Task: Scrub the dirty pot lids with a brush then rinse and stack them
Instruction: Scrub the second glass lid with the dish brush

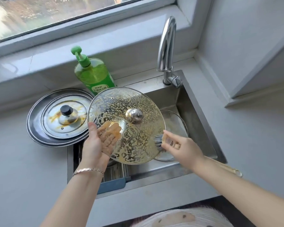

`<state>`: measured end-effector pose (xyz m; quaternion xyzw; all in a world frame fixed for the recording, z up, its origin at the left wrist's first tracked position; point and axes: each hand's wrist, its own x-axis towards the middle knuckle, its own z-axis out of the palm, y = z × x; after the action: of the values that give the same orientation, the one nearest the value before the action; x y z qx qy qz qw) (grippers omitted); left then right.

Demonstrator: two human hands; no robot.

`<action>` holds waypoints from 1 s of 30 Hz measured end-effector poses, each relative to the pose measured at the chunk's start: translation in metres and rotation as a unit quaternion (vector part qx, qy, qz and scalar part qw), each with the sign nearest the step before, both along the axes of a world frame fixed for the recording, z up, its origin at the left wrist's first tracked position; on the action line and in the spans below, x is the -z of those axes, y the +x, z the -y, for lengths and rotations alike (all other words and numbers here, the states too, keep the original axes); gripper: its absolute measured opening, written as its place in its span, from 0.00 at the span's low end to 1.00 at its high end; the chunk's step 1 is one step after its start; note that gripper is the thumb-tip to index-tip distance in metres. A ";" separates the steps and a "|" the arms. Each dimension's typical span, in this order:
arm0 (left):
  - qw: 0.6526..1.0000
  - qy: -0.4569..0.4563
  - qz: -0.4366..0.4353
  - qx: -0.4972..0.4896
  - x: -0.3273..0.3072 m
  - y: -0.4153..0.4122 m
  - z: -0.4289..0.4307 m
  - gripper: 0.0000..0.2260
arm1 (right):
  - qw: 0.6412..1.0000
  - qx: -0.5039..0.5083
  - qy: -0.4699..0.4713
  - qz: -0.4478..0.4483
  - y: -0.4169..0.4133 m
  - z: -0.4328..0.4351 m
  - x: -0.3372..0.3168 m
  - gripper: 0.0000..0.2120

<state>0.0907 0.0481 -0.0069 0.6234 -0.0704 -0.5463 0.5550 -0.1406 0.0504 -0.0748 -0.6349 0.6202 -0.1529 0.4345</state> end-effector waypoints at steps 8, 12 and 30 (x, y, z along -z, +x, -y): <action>0.953 -0.009 0.244 0.179 0.013 -0.062 0.033 0.17 | 0.991 0.075 0.074 -0.079 -0.083 0.028 0.026 0.04; 0.802 -0.016 0.463 0.378 0.040 -0.097 0.056 0.22 | 0.992 0.103 0.065 -0.040 -0.105 0.040 0.028 0.03; 0.774 0.133 0.305 0.539 0.163 -0.115 0.120 0.20 | 0.989 0.072 0.131 0.019 -0.130 0.078 0.066 0.06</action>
<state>-0.0239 -0.0723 -0.1695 0.6847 -0.4870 -0.5414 0.0304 -0.2708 -0.0273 -0.1411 -0.5234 0.6706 -0.1130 0.5134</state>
